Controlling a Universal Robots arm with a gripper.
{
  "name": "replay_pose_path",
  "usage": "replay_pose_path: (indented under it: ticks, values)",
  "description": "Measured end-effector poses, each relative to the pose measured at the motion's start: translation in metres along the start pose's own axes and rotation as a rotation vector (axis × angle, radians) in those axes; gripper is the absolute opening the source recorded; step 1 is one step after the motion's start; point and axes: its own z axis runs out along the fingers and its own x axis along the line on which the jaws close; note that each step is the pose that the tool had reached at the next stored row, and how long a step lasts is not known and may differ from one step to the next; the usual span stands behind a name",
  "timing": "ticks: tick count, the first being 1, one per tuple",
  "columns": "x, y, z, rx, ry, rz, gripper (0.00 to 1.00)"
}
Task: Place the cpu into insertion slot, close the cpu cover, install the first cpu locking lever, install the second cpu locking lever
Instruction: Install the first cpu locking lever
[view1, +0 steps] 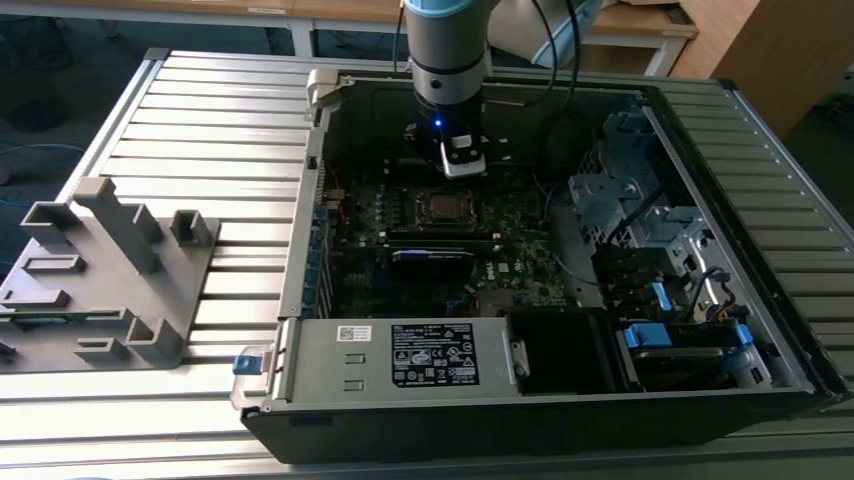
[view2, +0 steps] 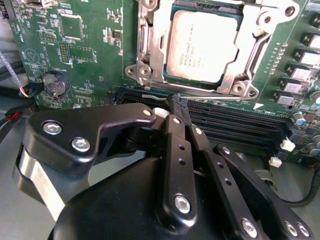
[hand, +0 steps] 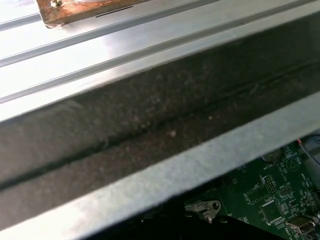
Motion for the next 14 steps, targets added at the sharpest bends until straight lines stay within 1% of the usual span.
replay_pose_path:
  ticks: [5,8,10,14]
  values:
    - [-0.0002,0.0001,0.0004,0.0004,-0.0004,0.000,0.11]
    - [-0.0004,0.0001,0.0005,0.0066,-0.0030,-0.001,0.11]
    - [-0.0005,0.0002,0.0006,0.0125,-0.0053,-0.002,0.11]
    - [-0.0005,0.0001,0.0006,0.0141,-0.0059,-0.002,0.11]
